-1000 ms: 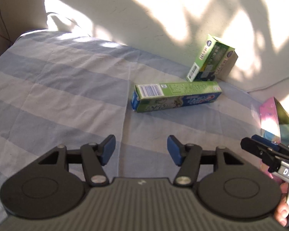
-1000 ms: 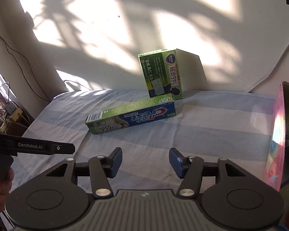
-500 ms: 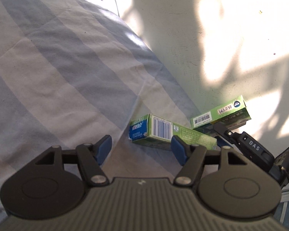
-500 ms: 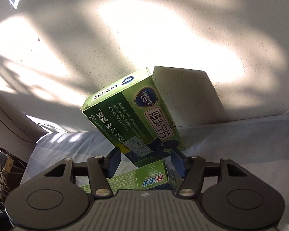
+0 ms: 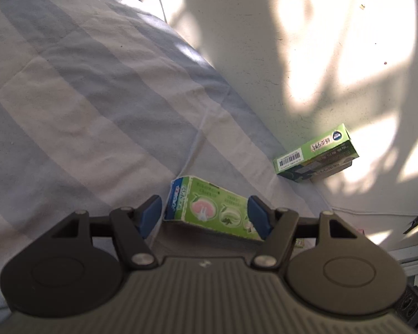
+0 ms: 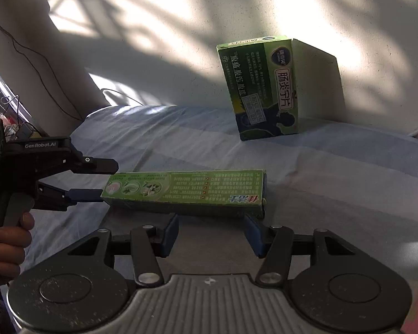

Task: Organize objects
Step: 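Close the right tool on the toothpaste box and lift it, then carry the toothpaste box into the gold tin and open the right tool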

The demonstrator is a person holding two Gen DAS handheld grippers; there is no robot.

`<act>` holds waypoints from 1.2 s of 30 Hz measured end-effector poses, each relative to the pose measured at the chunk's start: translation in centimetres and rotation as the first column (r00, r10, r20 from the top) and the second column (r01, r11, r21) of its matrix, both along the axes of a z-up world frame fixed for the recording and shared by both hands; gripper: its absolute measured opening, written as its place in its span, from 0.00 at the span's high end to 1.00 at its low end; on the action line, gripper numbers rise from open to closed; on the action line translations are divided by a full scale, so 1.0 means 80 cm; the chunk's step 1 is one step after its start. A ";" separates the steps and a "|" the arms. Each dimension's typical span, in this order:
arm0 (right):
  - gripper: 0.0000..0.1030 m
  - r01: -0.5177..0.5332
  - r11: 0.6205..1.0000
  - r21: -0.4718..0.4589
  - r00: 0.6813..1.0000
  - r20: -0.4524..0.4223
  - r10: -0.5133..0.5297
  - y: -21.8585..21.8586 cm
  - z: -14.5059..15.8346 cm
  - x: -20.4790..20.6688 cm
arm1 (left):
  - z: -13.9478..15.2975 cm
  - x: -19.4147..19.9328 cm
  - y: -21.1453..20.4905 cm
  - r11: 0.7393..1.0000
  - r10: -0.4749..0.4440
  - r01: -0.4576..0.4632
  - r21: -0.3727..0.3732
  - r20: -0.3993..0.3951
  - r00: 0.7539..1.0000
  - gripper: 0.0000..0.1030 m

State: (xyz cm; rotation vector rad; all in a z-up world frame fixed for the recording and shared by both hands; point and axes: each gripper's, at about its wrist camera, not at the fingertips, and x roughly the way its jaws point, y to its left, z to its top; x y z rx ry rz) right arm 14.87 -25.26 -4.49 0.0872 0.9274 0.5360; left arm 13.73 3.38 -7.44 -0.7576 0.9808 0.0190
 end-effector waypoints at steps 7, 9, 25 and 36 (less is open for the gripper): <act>0.27 0.026 0.997 -0.066 0.998 0.059 -0.022 0.003 -0.004 0.013 | 0.001 0.006 -0.016 0.996 -0.061 0.059 0.066 0.017 0.998 0.33; 0.25 -0.025 0.992 -0.126 0.996 0.086 0.036 0.014 -0.010 0.023 | -0.002 0.010 -0.022 0.992 -0.079 0.078 0.100 0.014 0.997 0.32; 0.25 -0.092 0.963 -0.253 0.988 0.099 0.120 0.054 -0.018 0.023 | 0.006 -0.005 -0.041 0.967 -0.124 0.116 0.228 0.019 0.992 0.40; 0.25 0.005 0.972 -0.234 0.979 0.199 0.043 0.010 0.032 -0.064 | 0.058 -0.074 -0.083 0.959 -0.169 0.143 0.245 0.090 0.981 0.40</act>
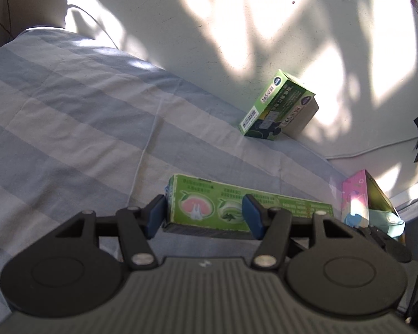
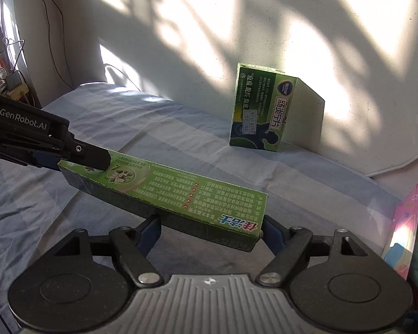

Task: Organize objects
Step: 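Carry the toothpaste box into the gold tin and open the right tool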

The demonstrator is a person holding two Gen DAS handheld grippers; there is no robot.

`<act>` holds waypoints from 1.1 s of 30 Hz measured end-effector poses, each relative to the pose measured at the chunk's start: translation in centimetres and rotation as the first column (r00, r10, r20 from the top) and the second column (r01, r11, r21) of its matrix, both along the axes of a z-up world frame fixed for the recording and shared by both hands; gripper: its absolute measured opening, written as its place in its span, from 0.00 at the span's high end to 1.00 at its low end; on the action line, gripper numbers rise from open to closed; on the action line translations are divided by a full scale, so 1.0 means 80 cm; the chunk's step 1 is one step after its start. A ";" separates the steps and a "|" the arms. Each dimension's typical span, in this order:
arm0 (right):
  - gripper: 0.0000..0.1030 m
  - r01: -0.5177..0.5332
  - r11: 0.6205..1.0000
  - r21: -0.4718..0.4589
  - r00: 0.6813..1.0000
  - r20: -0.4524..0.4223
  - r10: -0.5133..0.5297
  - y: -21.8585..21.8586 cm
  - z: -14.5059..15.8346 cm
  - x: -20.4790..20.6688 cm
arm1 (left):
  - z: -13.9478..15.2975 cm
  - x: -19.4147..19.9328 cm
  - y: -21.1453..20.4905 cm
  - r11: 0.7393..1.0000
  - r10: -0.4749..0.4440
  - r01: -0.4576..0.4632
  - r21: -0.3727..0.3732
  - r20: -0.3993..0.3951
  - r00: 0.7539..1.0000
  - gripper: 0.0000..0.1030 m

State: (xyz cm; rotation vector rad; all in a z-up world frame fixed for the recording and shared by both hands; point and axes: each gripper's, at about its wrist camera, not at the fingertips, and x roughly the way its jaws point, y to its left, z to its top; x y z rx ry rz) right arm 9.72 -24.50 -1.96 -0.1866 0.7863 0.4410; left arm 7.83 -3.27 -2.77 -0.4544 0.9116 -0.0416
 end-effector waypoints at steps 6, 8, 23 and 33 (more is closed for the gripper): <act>0.25 0.054 0.998 0.026 0.996 0.076 -0.056 -0.046 0.028 -0.036 | 0.033 -0.022 -0.045 0.999 -0.035 0.034 0.015 0.067 0.997 0.40; 0.25 0.071 0.997 0.029 0.992 0.098 -0.074 -0.064 0.036 -0.046 | 0.041 -0.027 -0.063 0.999 -0.050 0.049 0.017 0.085 0.995 0.40; 0.25 0.326 0.944 0.043 0.926 0.184 -0.329 -0.278 0.059 -0.094 | 0.068 -0.003 -0.279 0.955 -0.294 0.294 0.021 0.149 0.944 0.40; 0.26 0.470 0.881 0.040 0.869 0.150 -0.471 -0.387 0.043 -0.090 | 0.056 0.034 -0.409 0.897 -0.441 0.439 0.038 0.123 0.889 0.40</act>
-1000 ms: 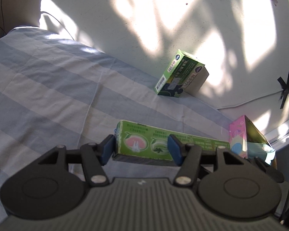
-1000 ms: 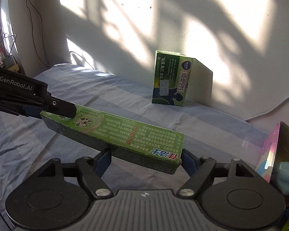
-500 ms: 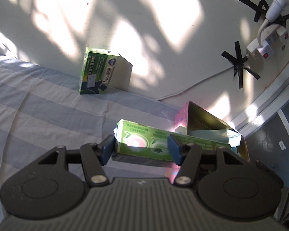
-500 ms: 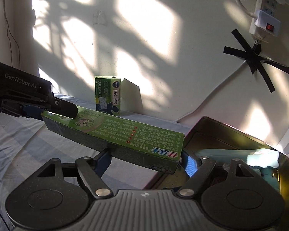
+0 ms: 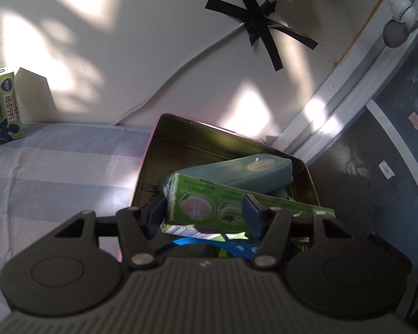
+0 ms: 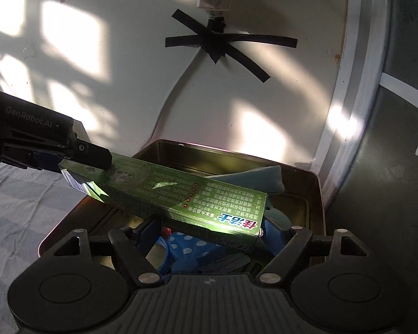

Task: Organize objects
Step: 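Carry the toothpaste box into the gold tin and open the right tool, then withdraw the right tool and move it to the green medicine box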

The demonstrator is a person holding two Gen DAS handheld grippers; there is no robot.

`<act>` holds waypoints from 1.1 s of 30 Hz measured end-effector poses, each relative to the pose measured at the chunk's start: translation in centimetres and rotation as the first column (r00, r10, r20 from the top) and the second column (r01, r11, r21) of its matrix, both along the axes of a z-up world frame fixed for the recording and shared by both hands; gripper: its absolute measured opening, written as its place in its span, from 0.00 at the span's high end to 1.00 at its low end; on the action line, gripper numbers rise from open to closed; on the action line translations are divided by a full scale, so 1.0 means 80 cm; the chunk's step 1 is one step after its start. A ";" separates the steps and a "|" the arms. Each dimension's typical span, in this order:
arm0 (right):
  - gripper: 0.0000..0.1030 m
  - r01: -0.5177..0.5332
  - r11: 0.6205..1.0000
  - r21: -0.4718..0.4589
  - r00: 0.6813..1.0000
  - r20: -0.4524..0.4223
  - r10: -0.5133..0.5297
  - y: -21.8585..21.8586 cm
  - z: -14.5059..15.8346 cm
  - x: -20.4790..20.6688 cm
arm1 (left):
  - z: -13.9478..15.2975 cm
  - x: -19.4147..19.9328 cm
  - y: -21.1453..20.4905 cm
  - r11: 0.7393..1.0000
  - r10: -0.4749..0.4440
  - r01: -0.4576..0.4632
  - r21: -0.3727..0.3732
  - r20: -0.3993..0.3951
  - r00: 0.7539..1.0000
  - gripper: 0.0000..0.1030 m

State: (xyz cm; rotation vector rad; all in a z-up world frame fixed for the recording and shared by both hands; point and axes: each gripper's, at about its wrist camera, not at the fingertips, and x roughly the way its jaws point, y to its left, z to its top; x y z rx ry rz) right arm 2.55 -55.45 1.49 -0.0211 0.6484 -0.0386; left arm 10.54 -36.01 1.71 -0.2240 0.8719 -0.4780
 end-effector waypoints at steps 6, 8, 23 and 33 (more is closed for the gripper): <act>0.28 -0.043 0.984 -0.170 0.999 -0.006 0.043 -0.002 -0.014 0.027 | -0.025 0.015 -0.024 0.998 -0.024 0.028 0.050 -0.083 0.996 0.42; 0.28 -0.054 0.968 -0.243 0.998 0.020 0.061 0.002 -0.016 0.033 | -0.032 0.015 -0.025 0.998 -0.036 0.042 0.047 -0.111 0.993 0.42; 0.29 -0.036 0.996 -0.085 0.999 0.015 0.037 0.015 0.009 0.013 | -0.024 -0.014 -0.012 0.986 -0.045 0.053 0.159 -0.051 0.998 0.41; 0.29 0.069 0.994 0.090 0.998 -0.012 -0.068 0.010 0.018 -0.026 | -0.014 -0.055 -0.007 0.960 -0.070 0.058 0.273 0.032 0.997 0.40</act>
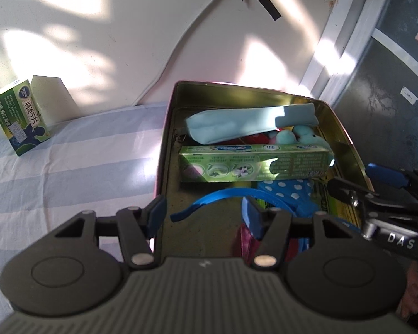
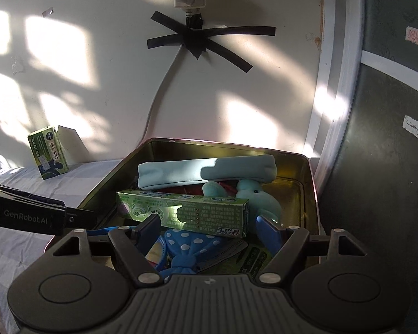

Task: Organize objects
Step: 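Withdraw the right tool and move it to the green medicine box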

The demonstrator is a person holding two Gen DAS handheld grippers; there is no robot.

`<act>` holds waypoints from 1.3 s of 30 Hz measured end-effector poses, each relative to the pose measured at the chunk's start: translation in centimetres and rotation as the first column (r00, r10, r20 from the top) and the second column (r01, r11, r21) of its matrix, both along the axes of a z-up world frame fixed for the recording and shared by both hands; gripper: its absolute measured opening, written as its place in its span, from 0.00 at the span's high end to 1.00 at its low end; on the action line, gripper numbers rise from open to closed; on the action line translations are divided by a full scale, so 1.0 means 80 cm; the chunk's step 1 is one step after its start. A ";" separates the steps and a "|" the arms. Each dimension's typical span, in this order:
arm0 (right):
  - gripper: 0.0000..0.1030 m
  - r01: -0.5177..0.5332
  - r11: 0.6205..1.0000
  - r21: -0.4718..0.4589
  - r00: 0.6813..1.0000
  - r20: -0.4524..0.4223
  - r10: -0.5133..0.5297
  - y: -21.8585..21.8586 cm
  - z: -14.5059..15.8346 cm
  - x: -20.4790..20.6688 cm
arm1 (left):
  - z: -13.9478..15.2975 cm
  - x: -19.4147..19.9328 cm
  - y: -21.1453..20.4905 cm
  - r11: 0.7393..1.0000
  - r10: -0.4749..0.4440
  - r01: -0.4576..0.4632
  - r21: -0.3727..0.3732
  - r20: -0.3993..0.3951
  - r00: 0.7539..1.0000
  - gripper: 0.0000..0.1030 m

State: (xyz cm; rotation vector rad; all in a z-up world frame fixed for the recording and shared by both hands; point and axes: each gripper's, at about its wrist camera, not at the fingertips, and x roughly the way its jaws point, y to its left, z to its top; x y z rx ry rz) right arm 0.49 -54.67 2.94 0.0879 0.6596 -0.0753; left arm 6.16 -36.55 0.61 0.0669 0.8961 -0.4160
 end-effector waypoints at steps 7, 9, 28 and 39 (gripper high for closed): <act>0.29 0.012 1.000 0.019 1.000 0.000 -0.012 0.017 0.004 -0.020 | 0.004 -0.019 0.016 1.000 -0.004 0.003 0.027 0.025 1.000 0.40; 0.29 0.011 1.000 0.018 1.000 0.006 -0.011 0.024 0.007 -0.023 | 0.004 -0.022 0.022 0.999 -0.005 0.004 0.034 0.031 1.000 0.40; 0.29 -0.161 0.987 0.018 0.987 0.024 0.161 0.187 0.029 0.019 | -0.007 -0.020 0.183 0.986 0.147 -0.148 0.080 0.017 0.989 0.39; 0.29 -0.285 0.958 0.031 0.958 -0.031 0.286 0.298 0.015 0.063 | -0.024 0.011 0.320 0.960 0.267 -0.264 0.098 -0.024 0.963 0.39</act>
